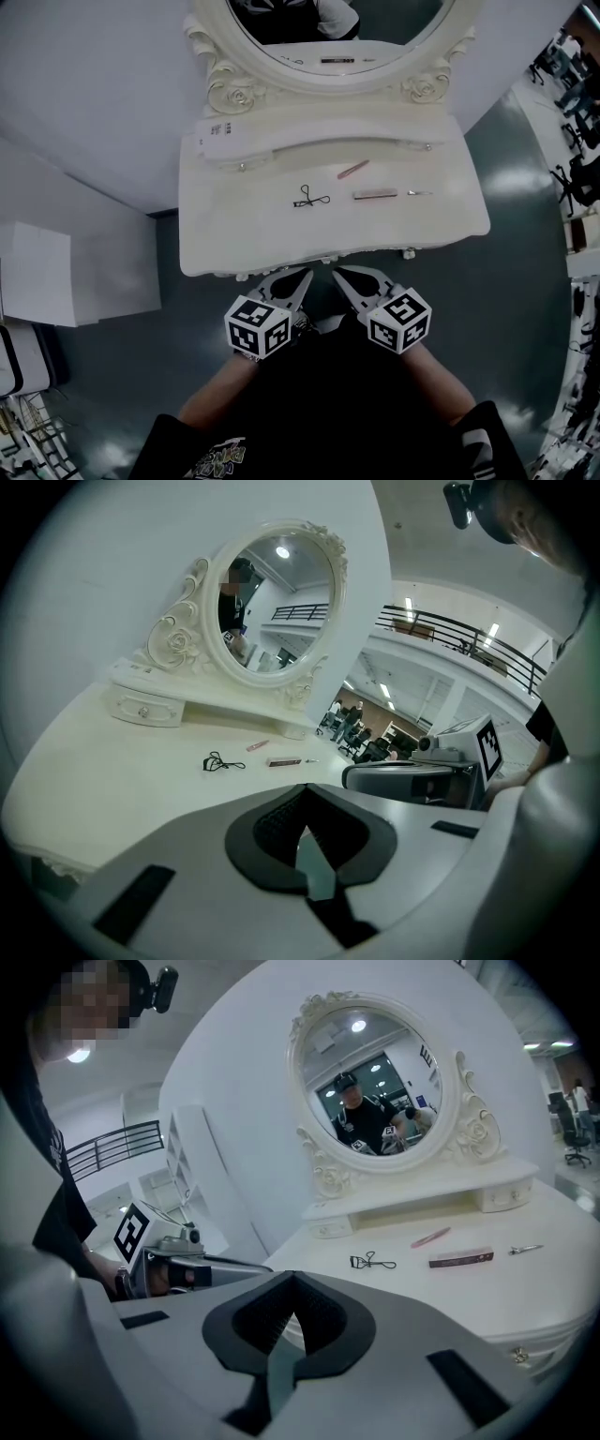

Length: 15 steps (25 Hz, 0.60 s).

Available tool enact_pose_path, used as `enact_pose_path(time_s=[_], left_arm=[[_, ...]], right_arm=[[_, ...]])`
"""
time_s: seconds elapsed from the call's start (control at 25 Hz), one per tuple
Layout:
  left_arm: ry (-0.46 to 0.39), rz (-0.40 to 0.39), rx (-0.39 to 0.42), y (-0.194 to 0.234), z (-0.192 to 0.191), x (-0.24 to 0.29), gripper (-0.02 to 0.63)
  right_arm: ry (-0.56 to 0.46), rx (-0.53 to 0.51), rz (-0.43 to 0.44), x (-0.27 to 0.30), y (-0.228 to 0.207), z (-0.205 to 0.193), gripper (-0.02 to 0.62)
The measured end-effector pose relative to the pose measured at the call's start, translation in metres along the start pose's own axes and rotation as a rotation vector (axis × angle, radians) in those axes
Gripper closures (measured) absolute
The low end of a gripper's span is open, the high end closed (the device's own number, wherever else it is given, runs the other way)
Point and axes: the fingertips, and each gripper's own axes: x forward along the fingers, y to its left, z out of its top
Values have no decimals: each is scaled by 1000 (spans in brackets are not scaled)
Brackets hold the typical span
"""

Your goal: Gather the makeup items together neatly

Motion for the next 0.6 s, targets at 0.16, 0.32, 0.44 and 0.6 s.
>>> enact_pose_path(time_s=[0.16,0.32,0.44,0.6], left_arm=[[-10,11,-2,-2,2,0,598],[-32,37,-7,0,12,3,598],[-50,59,-17,2,21,7,598],[-63,85,-36,5,30,19,598]], right_arm=[[-12,-6,-6,-5,-9,6,566],[-18,-33,-13,-8,-27,22,566],[-16,-60,-19,-9,-46,37,566],[-14,-127,-45,-10,-82,62,566]])
